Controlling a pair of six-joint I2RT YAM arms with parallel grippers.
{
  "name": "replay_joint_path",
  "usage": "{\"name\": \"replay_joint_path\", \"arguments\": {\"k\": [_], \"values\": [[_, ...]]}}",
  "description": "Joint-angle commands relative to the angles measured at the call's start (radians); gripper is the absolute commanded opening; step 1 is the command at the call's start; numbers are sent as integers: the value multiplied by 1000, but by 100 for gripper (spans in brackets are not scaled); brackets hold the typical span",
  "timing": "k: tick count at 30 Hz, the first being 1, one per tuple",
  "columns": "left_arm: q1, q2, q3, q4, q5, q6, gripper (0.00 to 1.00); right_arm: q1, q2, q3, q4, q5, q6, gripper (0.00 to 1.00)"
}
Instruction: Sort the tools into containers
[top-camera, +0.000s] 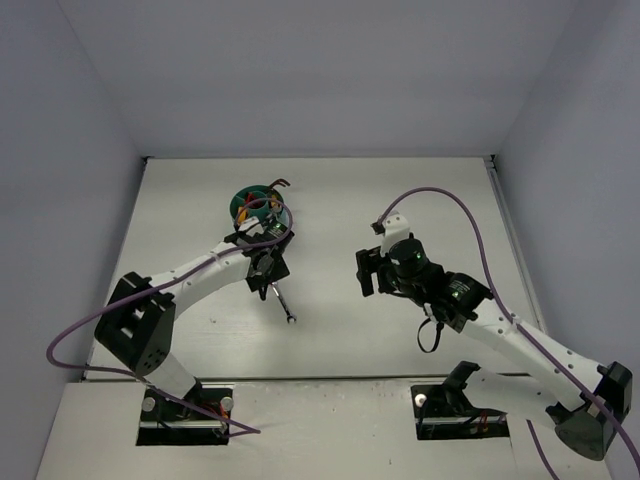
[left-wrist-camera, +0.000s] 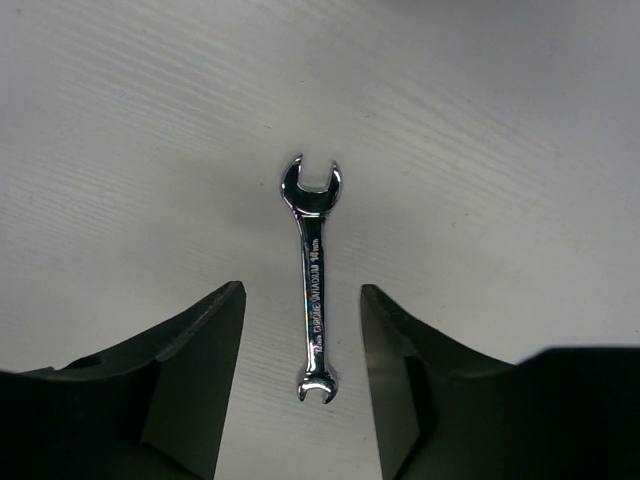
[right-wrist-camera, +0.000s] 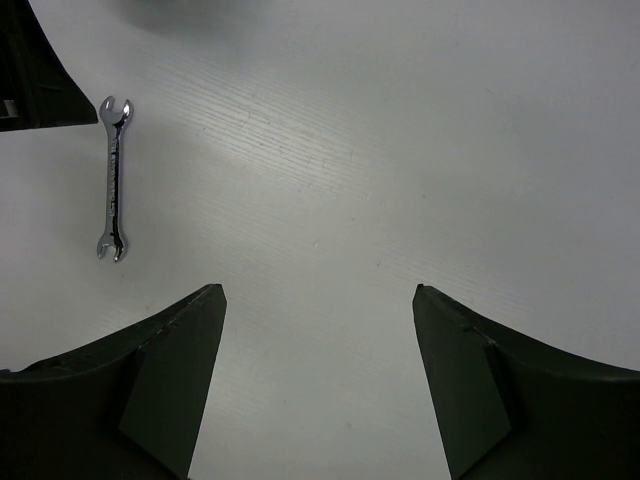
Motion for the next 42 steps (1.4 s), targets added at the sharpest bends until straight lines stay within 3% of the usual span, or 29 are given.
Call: {"name": "replay_joint_path", "arguments": {"k": [1,27,30,35,39,42], "values": [[-6,29,-7,11,-10,-77,44,-8,-55,-11,15,-4,35,73],[-17,200,32,10,28,-63,38,-7,-78,-27,8,0,31,74],[-18,202,8,9,35,-75,30,-8,-76,-24,8,-1,31,74],[-17,161,-36,5,21,-70,0,-8,-70,-24,8,-3,30,74],[-13,110,-42,-5,-14,-23,0,-8,-56,-18,8,-3,27,74],[-5,43,4,-14,-81,115,0,-8,-46,-9,8,0,22,74]]}}
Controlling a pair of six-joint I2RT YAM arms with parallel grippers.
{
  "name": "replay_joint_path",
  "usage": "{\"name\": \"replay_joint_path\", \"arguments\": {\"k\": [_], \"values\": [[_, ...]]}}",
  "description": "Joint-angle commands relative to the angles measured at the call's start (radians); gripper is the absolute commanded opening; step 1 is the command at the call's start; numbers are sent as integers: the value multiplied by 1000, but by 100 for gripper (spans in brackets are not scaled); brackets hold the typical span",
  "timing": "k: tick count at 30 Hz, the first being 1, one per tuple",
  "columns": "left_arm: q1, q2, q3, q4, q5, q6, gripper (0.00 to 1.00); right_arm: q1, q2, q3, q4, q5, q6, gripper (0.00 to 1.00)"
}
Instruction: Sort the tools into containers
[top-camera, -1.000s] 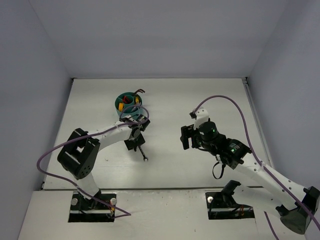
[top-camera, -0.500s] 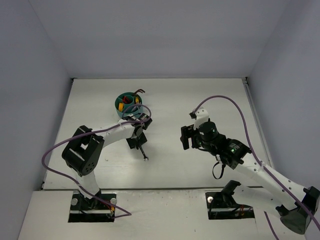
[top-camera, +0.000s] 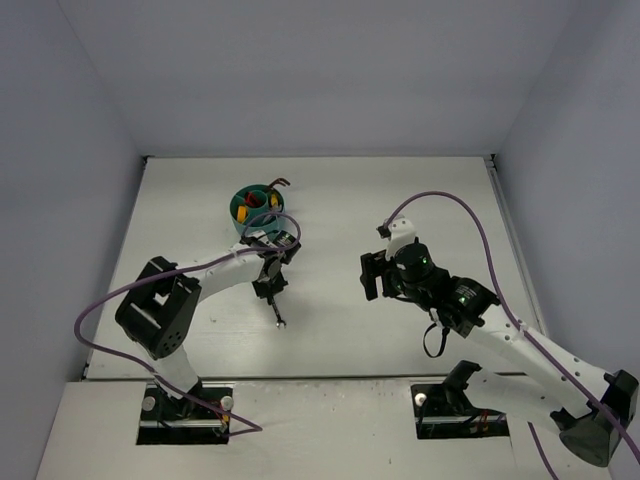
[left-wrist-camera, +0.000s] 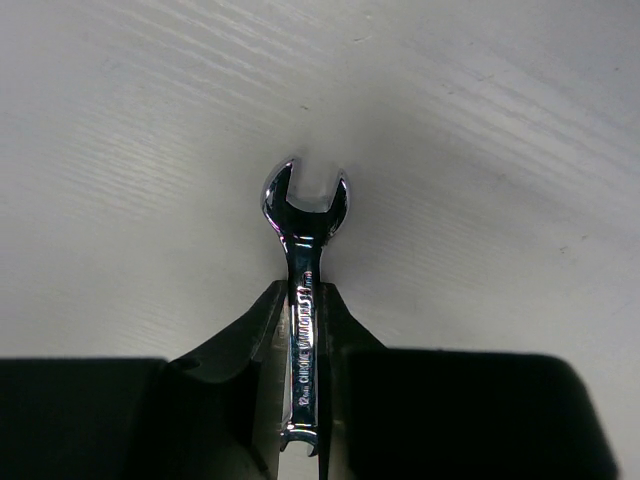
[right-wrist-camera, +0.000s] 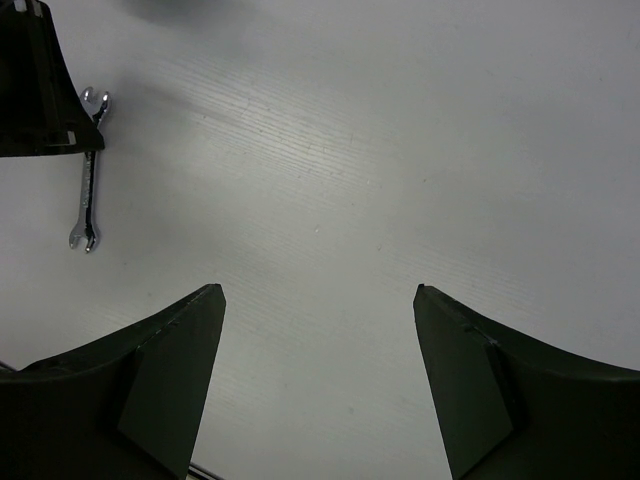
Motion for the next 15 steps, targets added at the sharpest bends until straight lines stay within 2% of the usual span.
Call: {"name": "replay_joint_path", "arguments": {"k": [1,3,5,8,12,15], "values": [[8,-115,54,-42,-110,180,0,-8,20,26,32,8,0,74],[9,-139,90,-38,-151,264,0,-8,26,30,32,11,-2,74],[15,-159,152,-37,-203,409,0,-8,39,37,32,12,-5,74],[49,-174,212,-20,-193,563,0,-8,60,47,33,14,-4,74],[81,-240,219,113,-123,760,0,-8,78,63,33,27,-8,74],[87,-298,188,306,-79,1011,0,-8,85,75,33,40,-9,74]]}}
